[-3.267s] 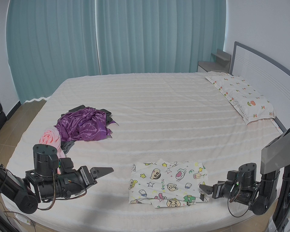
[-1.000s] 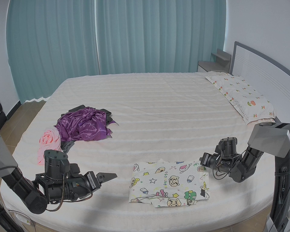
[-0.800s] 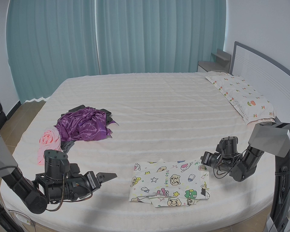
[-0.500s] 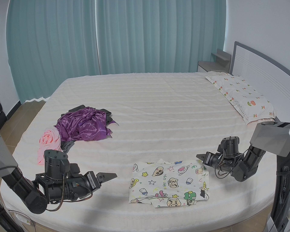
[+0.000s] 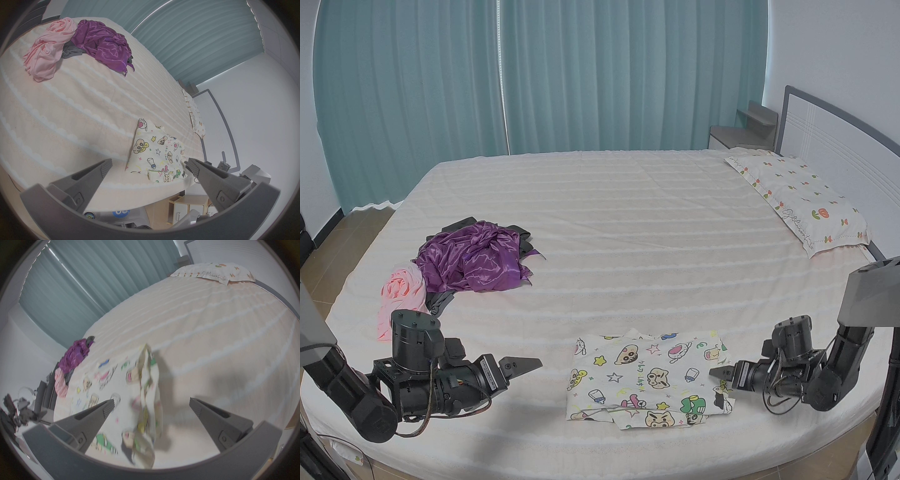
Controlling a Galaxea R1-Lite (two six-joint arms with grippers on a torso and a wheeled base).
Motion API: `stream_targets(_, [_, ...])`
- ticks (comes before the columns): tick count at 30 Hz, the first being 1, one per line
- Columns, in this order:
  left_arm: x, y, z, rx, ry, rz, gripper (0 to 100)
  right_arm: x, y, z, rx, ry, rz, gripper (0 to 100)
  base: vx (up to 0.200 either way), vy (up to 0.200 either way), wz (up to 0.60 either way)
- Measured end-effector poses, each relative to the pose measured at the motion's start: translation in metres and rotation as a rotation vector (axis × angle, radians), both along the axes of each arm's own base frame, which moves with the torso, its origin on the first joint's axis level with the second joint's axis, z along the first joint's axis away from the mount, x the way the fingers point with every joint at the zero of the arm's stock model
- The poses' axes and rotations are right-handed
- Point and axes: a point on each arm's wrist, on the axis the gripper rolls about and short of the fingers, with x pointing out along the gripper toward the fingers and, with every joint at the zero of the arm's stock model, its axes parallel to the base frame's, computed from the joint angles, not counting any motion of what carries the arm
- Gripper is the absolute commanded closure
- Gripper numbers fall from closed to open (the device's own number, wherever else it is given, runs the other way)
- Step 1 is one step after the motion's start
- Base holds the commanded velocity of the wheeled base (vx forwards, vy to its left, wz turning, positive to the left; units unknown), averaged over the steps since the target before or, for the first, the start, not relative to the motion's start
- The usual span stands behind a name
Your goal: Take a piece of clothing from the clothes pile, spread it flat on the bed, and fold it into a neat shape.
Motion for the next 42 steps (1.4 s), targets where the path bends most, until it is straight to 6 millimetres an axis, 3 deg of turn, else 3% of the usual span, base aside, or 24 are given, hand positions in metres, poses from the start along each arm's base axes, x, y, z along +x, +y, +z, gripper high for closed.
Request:
stream_targets(7, [0.000, 0.000, 0.000, -0.001, -0.001, -0.001, 0, -0.022, 0.017, 0.000, 0.013, -0.012, 0.090, 0, 0.000, 0.000, 0.00])
stream_targets(8, [0.000, 0.000, 0.001, -0.001, -0.002, -0.001, 0, -0.023, 0.019, -0.001, 0.011, -0.009, 0.097, 100, 0.000, 0.000, 0.00])
stream_targets(17, [0.000, 0.000, 0.000, 0.000, -0.002, 0.000, 0, -0.032, 0.022, -0.010, -0.010, 0.042, 0.121, 100, 0.000, 0.000, 0.00])
stream_targets(33, [0.000, 0.000, -0.001, 0.001, 0.005, -0.002, 0, -0.057, -0.004, -0.003, -0.078, 0.079, 0.121, 100, 0.000, 0.000, 0.00])
stream_targets(40, [0.000, -0.001, -0.002, 0.002, 0.007, -0.004, 0, -0.060, -0.004, -0.005, -0.084, 0.092, 0.130, 100, 0.000, 0.000, 0.00])
stream_targets(41, [0.000, -0.001, -0.002, 0.002, 0.007, -0.004, 0, -0.060, -0.004, -0.005, -0.084, 0.092, 0.134, 0, 0.000, 0.000, 0.00])
stream_targets(42, [0.000, -0.001, -0.002, 0.002, 0.009, -0.005, 0, -0.060, -0.003, -0.006, -0.083, 0.093, 0.135, 0, 0.000, 0.000, 0.00])
